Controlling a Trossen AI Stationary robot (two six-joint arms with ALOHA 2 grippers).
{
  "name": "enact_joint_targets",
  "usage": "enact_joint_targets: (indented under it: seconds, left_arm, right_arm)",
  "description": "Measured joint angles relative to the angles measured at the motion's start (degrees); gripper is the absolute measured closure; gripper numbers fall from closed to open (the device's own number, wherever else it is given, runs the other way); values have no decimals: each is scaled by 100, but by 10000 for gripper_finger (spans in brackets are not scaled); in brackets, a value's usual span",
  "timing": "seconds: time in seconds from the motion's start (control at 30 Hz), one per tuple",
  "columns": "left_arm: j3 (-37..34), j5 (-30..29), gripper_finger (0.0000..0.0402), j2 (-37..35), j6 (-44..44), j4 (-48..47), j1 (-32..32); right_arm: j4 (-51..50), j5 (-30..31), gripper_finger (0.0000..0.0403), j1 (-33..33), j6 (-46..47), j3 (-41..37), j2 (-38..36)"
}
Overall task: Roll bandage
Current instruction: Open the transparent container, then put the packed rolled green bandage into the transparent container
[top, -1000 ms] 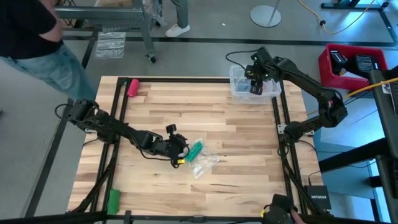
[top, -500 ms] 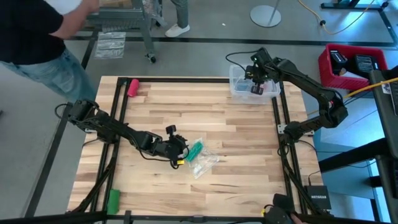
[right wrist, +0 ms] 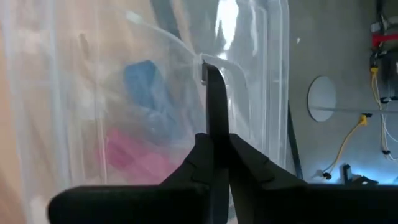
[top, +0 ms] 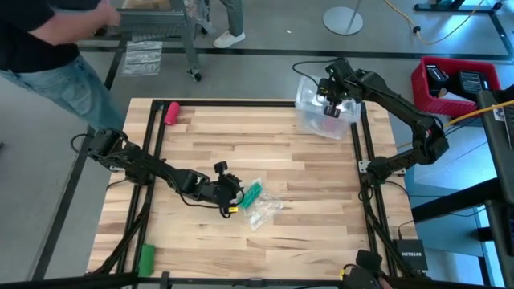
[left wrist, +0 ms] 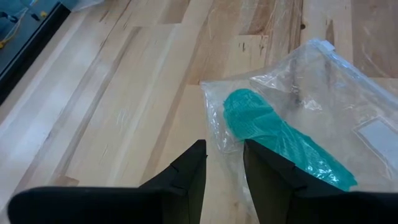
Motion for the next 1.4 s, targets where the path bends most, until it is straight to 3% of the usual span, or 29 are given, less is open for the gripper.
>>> enact_joint_targets:
  seconds: [0.47,0.77,1.1,1.4]
  left_arm:
    - [0,0,302,0,0,-2,2]
    - [0,0,302,-109,114,-125,-30]
    - [2,-179,302,-1663,360,-939,-327]
    - [2,-212,302,-3090,103,-1566,-547]
  right_arm:
    - [-571,-176,376,162,309,393,-13]
    - [-634,-152,377,940,501,878,-122]
    - [-253,-635,400,2443,1340,1508,-65]
    - [499,-818,394,3574,1686,1504,727]
